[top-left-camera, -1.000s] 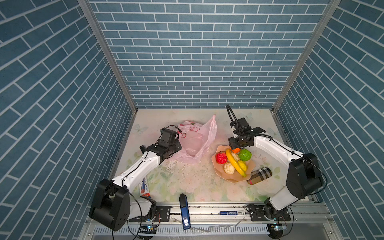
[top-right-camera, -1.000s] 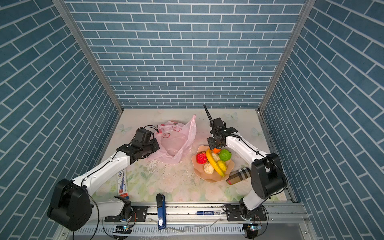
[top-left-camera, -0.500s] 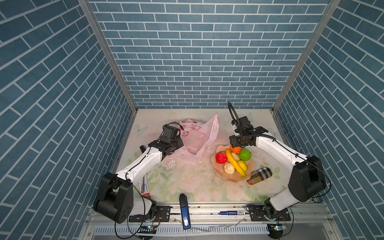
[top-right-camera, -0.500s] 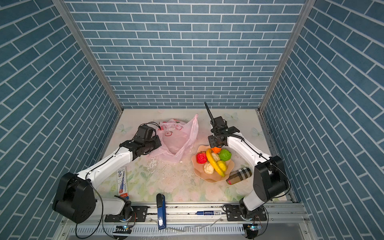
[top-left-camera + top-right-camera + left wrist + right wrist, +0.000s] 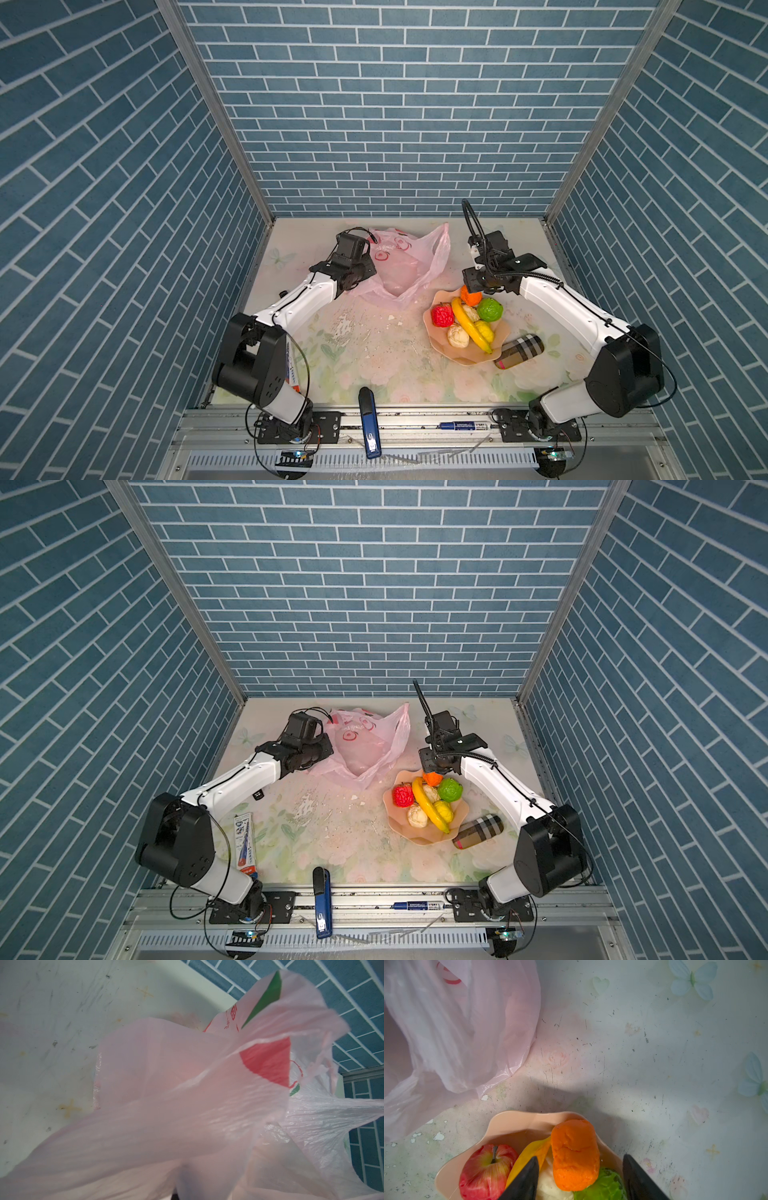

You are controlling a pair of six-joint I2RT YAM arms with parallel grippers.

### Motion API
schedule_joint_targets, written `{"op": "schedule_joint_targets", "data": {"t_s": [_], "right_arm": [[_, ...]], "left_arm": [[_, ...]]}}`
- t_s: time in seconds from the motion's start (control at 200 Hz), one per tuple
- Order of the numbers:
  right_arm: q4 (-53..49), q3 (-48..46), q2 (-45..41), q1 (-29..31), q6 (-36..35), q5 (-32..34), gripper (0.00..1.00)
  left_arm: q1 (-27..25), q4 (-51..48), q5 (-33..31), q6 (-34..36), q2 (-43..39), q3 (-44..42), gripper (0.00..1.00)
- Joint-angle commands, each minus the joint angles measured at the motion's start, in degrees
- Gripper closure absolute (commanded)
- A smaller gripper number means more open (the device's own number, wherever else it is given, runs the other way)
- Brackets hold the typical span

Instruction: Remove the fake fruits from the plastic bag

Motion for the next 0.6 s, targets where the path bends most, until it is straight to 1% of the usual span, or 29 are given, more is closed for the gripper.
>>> {"op": "schedule_joint_targets", "data": {"t_s": [0.0,0.55,0.595], "right_arm": [[-0.7,0.9,-2.5,0.2,2.1,1.8,0.35],[0.0,-2.5,-7.4,-0.4,4.7,4.7,0.34],[0.0,-2.7,-7.7,-0.3,4.8,5.0,0.34]], "left_arm": [[-0.2,2.0,1.1,0.7,3.3,4.0,1.00],[0.4,3.0,2.7,1.4,21.7,24.4,1.00],[0.6,2.9,3.0,1.4,22.7,25.8,0.97]]}}
